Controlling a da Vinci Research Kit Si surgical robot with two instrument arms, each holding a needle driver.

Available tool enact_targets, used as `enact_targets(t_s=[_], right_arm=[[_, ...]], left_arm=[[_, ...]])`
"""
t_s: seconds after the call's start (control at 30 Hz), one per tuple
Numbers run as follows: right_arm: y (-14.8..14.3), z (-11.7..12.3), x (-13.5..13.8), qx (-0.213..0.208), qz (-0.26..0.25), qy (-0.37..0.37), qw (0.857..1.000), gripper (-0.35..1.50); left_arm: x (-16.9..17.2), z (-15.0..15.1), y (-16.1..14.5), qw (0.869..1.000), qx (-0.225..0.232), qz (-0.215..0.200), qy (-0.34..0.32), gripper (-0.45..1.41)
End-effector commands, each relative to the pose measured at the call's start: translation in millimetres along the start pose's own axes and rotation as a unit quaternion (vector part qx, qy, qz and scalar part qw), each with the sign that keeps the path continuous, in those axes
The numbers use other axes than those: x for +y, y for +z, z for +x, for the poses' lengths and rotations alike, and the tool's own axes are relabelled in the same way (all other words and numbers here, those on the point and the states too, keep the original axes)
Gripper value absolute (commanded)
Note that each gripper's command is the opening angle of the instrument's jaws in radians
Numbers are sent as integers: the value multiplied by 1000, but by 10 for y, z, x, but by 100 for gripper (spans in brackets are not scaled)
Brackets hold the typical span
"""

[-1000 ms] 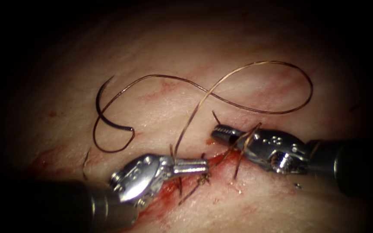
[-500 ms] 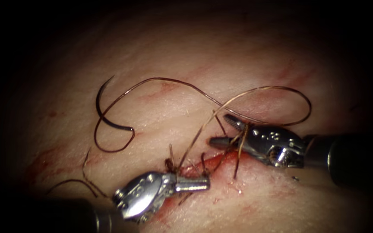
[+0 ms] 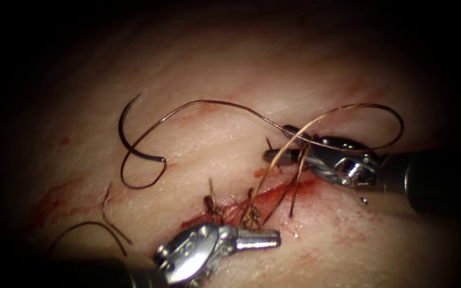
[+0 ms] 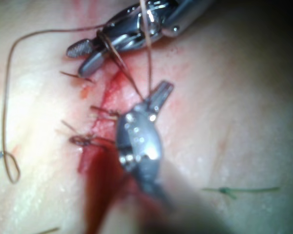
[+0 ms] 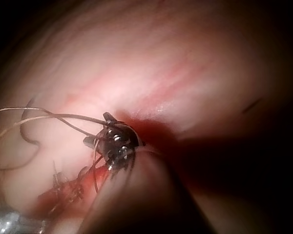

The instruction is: Wound Closure

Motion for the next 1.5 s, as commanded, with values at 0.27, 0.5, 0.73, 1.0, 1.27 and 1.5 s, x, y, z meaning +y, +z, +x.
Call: enact_targets(t_s=[0.27, 0.5, 0.73, 1.0, 1.27, 1.5], right_arm=[[22, -38, -3, -70, 80, 57, 993, 133], [30, -58, -3, -96, 98, 89, 987, 131], [52, -53, -4, -93, 113, 104, 984, 131], [67, -48, -9, -77, 147, 130, 978, 125], [65, -49, -7, -68, 156, 142, 975, 103], [60, -52, -3, -70, 158, 140, 975, 78]], left_arm=[[3, -6, 6, 1000, 0, -3, -3, -45], [5, -5, 10, 1000, 1, -4, -4, -45], [5, -5, 9, 1000, 1, -5, -4, -45], [6, -4, 5, 1000, 0, -7, -4, -45], [6, -4, 5, 1000, 0, -7, -5, -45], [5, -3, 4, 1000, 0, -7, -5, -45]])
